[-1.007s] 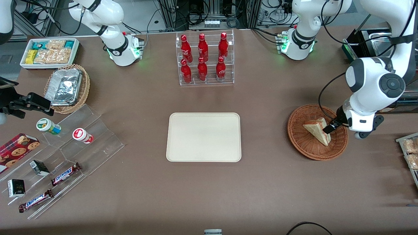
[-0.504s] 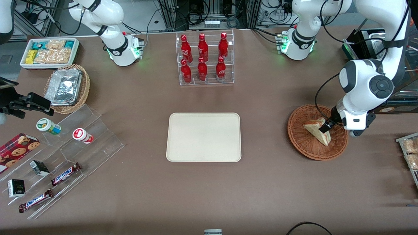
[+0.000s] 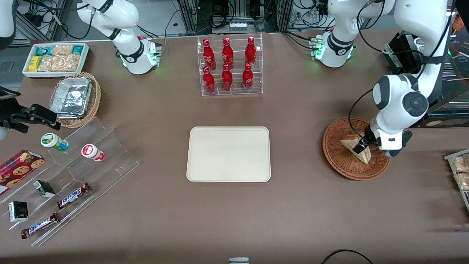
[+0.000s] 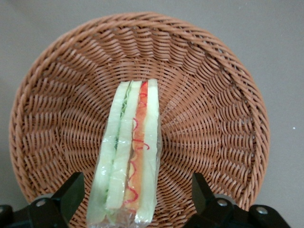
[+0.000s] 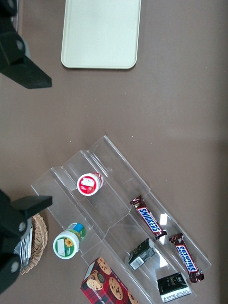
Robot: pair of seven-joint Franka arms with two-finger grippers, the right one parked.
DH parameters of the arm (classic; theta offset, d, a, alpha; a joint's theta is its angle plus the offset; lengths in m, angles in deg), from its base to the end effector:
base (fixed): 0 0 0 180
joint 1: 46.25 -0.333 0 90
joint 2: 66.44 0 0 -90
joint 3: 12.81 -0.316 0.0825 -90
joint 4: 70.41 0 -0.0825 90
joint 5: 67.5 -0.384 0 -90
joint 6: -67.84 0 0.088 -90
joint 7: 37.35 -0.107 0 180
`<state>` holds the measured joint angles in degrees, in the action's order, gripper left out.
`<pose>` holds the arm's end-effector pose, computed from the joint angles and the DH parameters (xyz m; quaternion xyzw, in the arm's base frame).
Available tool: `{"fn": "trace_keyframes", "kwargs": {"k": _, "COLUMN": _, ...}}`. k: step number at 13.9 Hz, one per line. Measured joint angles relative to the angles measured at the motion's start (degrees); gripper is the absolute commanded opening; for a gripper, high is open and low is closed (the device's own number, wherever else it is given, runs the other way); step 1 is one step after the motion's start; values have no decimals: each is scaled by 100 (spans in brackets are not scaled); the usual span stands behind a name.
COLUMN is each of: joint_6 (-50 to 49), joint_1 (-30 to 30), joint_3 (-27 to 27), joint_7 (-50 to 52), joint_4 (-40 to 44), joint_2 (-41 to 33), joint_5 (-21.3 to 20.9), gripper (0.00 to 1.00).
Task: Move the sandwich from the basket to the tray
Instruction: 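Lower the left gripper and close it on the sandwich, then lift the sandwich and carry it with the left gripper over the tray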
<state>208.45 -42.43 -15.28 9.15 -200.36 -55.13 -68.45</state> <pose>0.5342 -0.0125 0.2709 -0.9259 -0.3776 0.0013 0.0109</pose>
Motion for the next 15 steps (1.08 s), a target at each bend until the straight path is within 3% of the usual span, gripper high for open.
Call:
{"fn": "trace_keyframes", "kwargs": {"k": 2, "joint_6": 87, "joint_1": 29, "joint_3": 0, "joint_7": 11, "joint_4": 0, "joint_2": 102, "joint_5": 0, "gripper": 100}}
{"fn": "trace_keyframes", "kwargs": {"k": 3, "joint_6": 109, "joint_1": 31, "joint_3": 0, "joint_7": 12, "joint_4": 0, "joint_2": 139, "joint_5": 0, "gripper": 94}}
{"fn": "trace_keyframes", "kwargs": {"k": 4, "joint_6": 125, "joint_1": 31, "joint_3": 0, "joint_7": 15, "joint_4": 0, "joint_2": 162, "joint_5": 0, "gripper": 78}}
{"fn": "trace_keyframes", "kwargs": {"k": 5, "joint_6": 131, "joint_1": 31, "joint_3": 0, "joint_7": 23, "joint_4": 0, "joint_2": 170, "joint_5": 0, "gripper": 53}}
{"fn": "trace_keyframes", "kwargs": {"k": 7, "joint_6": 139, "joint_1": 30, "joint_3": -1, "joint_7": 121, "joint_4": 5, "joint_2": 170, "joint_5": 0, "gripper": 32}}
{"fn": "trace_keyframes", "kwargs": {"k": 11, "joint_6": 79, "joint_1": 30, "joint_3": -1, "joint_7": 160, "joint_4": 36, "joint_2": 141, "joint_5": -9, "gripper": 27}}
{"fn": "trace_keyframes", "kwargs": {"k": 15, "joint_6": -636, "joint_1": 42, "joint_3": 4, "joint_7": 169, "joint_4": 247, "joint_2": -5, "joint_5": -312, "gripper": 27}}
